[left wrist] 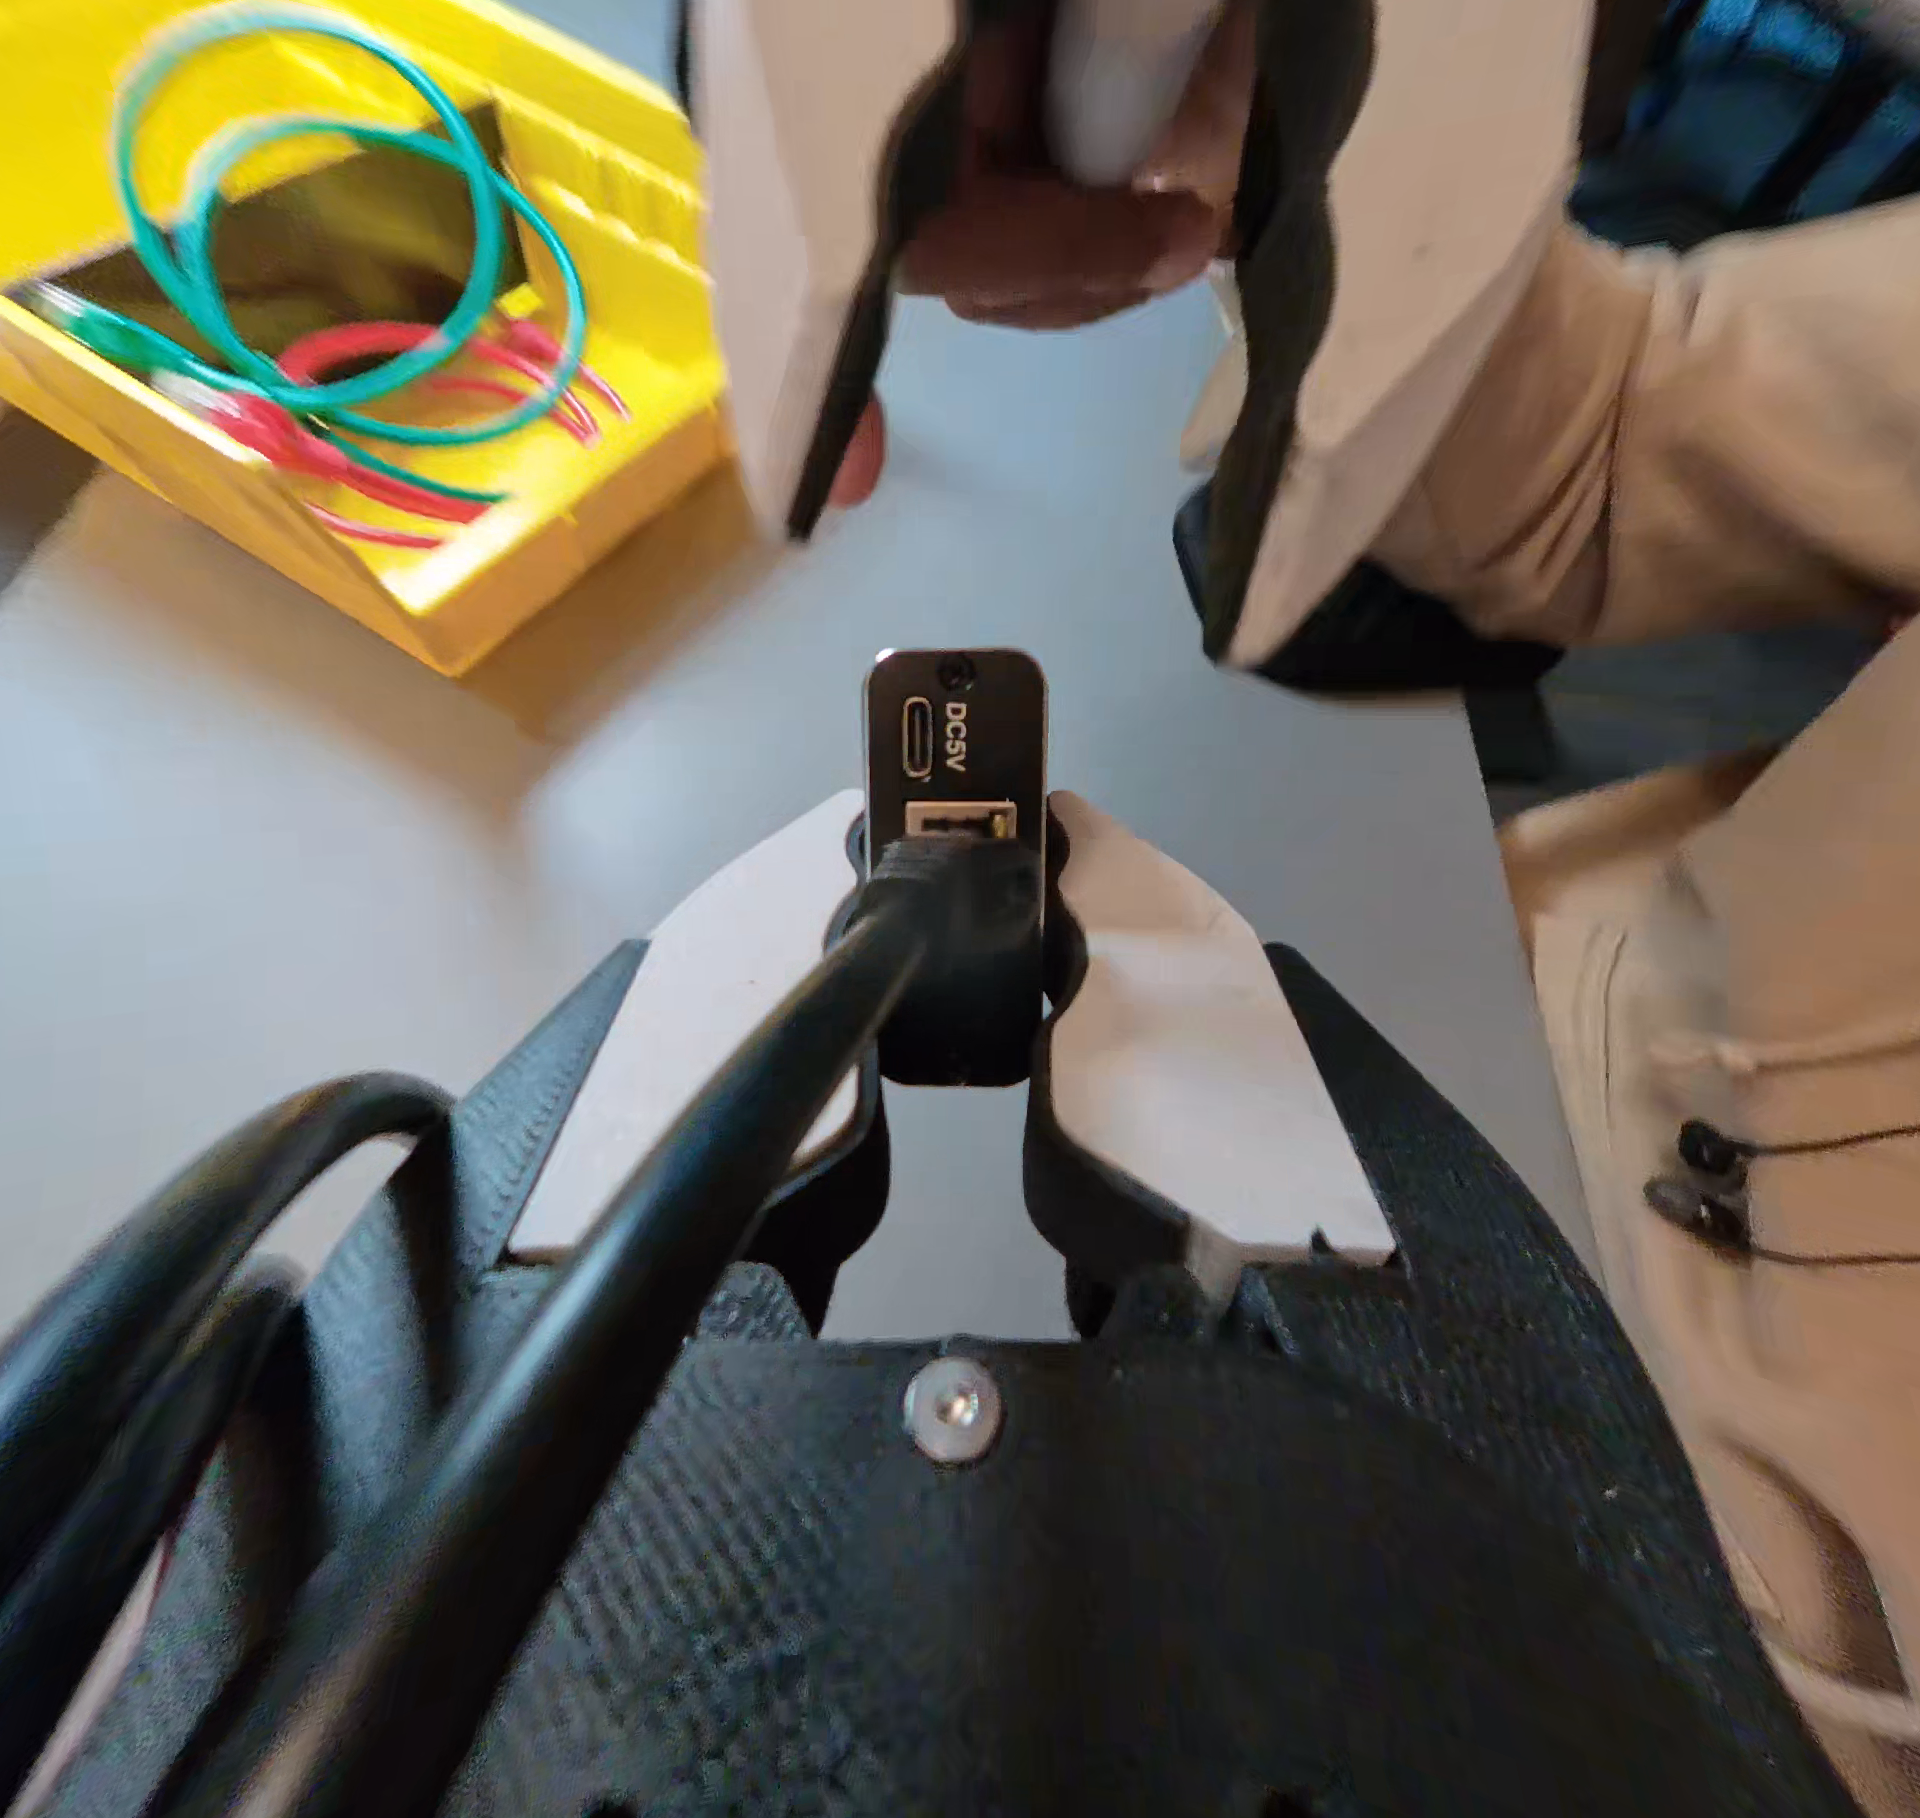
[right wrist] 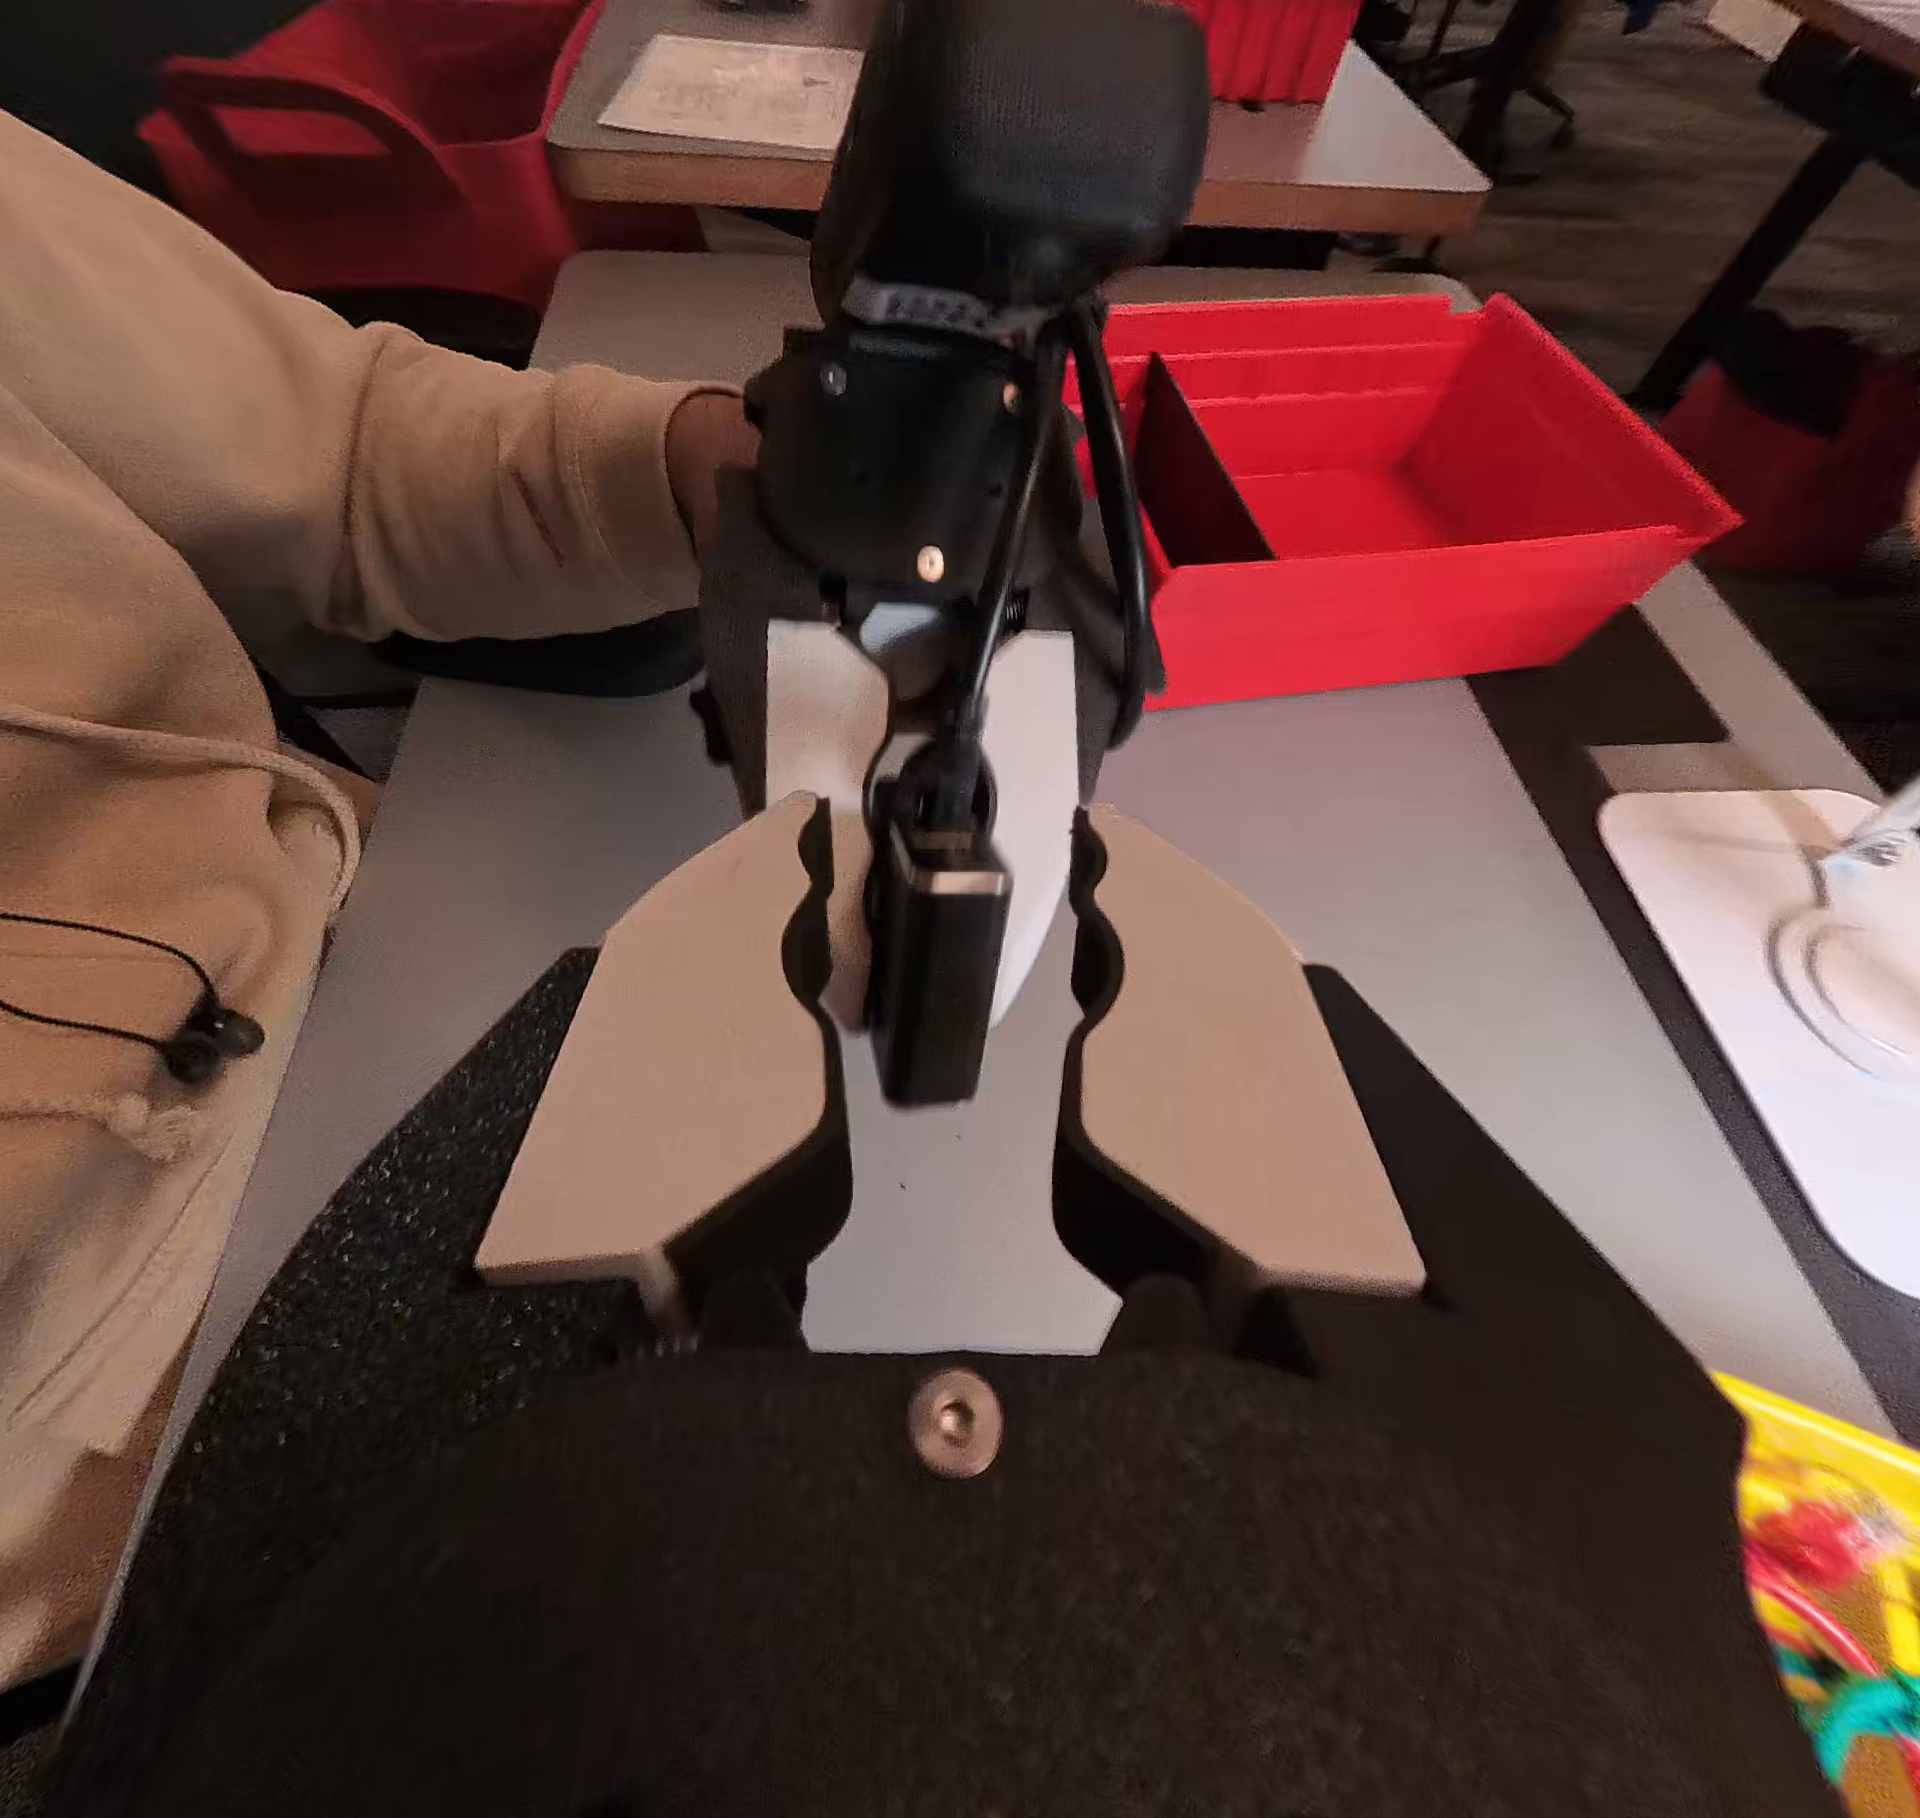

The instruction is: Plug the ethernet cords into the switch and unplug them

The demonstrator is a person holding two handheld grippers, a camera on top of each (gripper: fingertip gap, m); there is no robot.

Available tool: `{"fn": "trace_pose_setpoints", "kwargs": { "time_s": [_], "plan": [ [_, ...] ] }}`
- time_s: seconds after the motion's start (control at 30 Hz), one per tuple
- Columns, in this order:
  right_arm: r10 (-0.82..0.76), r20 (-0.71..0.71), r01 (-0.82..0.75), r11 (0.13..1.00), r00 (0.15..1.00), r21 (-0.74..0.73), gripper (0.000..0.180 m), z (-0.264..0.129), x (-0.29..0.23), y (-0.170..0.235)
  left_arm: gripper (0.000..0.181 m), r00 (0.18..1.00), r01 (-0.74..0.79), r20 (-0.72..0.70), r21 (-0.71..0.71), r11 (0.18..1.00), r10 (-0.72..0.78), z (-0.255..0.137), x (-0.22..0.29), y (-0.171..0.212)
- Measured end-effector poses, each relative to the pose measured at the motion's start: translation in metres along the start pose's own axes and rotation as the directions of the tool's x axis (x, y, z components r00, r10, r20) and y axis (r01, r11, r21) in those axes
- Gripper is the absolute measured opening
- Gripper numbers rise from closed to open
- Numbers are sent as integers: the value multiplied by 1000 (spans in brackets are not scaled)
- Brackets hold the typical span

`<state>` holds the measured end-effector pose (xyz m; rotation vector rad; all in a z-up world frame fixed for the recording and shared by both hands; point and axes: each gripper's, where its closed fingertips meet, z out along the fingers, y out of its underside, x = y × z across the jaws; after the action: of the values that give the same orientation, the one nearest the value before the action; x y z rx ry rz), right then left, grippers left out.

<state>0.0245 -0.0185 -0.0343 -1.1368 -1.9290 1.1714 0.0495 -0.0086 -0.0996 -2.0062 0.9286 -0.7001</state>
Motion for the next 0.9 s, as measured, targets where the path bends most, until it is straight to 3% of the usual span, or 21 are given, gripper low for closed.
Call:
{"fn": "trace_pose_setpoints", "kwargs": {
  "time_s": [0.1, 0.17, 0.23, 0.3, 0.4, 0.47, 0.53, 0.9],
  "plan": [
    [-5, 5, 5, 1000, 1000, -25, 36, 22, -5, 6, 26, 999, -38, -26, -132, 991, 35, 17, 11, 20],
    [-1, 62, 4, 999, 998, -49, 10, 33, -12, 14, 26, 997, -69, -30, -191, 979, 65, 25, 15, 29],
    [19, 106, -15, 999, 994, -43, 6, 32, -13, 16, 25, 997, -79, -26, -200, 977, 75, 26, 14, 31],
    [42, 88, -46, 998, 995, 36, 6, 22, -2, 8, 26, 998, -62, 8, -140, 988, 63, 19, 6, 21],
    [120, 69, -134, 956, 990, 261, 5, 2, 21, -14, 27, 995, -44, 92, 76, 996, 37, -4, -13, -11],
    [166, 110, -196, 907, 980, 372, 5, -7, 30, -20, 26, 993, -43, 121, 240, 970, 14, -25, -21, -33],
    [191, 175, -248, 880, 966, 406, 5, -8, 32, -17, 26, 991, -53, 133, 314, 948, 12, -40, -23, -44],
    [109, 259, -224, 851, 960, 474, 5, -6, 18, -18, 27, 993, -102, 81, 284, 953, 82, -54, -12, -44]
  ]
}}
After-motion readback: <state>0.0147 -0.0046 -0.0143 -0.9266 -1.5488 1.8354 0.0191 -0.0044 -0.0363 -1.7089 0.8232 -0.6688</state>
